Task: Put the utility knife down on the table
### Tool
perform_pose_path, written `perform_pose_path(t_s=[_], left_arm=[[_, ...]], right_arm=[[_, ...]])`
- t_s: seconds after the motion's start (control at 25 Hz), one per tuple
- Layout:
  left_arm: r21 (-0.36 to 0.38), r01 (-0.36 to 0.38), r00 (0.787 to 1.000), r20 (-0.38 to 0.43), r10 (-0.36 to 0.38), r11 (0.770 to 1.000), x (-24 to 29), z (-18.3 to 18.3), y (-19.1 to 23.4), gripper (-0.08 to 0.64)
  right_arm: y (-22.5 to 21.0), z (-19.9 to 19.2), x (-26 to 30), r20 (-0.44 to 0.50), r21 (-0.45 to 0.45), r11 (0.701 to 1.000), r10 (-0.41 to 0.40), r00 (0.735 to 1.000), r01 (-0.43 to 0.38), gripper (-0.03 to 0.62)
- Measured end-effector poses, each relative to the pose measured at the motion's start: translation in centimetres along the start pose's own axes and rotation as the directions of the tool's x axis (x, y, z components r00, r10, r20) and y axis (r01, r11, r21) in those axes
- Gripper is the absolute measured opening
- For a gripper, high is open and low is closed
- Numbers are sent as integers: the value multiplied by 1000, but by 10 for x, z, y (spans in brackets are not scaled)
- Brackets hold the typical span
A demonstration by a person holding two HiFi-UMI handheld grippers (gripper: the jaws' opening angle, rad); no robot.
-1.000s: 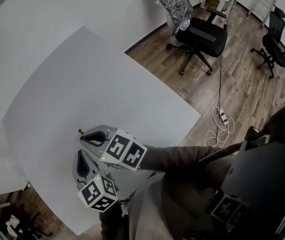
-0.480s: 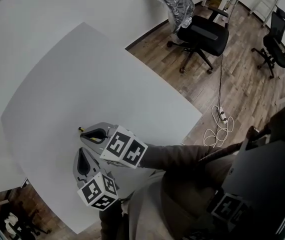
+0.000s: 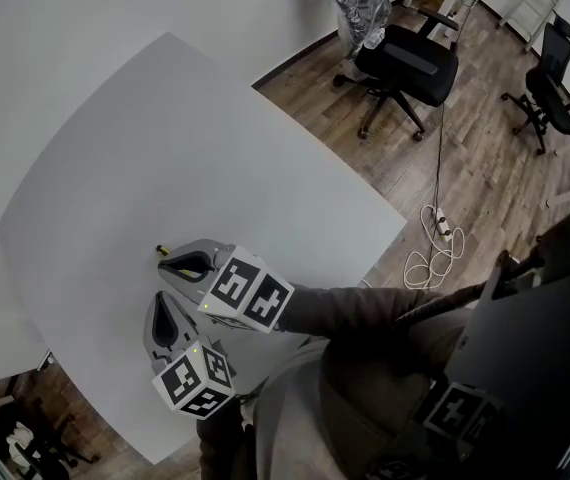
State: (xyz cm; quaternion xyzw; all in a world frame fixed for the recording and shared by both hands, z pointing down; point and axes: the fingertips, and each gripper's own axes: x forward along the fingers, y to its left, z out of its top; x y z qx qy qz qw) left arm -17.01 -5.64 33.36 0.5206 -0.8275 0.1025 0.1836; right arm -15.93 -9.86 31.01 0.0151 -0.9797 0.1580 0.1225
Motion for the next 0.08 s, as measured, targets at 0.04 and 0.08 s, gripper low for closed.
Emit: perform_pose_path(t_s=[0.04,0.08], left_arm=[[0,1,1000,0,-1,1000,0,0,1,2],[-1,3,1000,-1,-3,1000,0,0,1,3]], right_arm=[[0,0,1,-1,1,1000,-1,1000,1,2],[0,-1,1,-2,1,1000,-3,1000,3,2]])
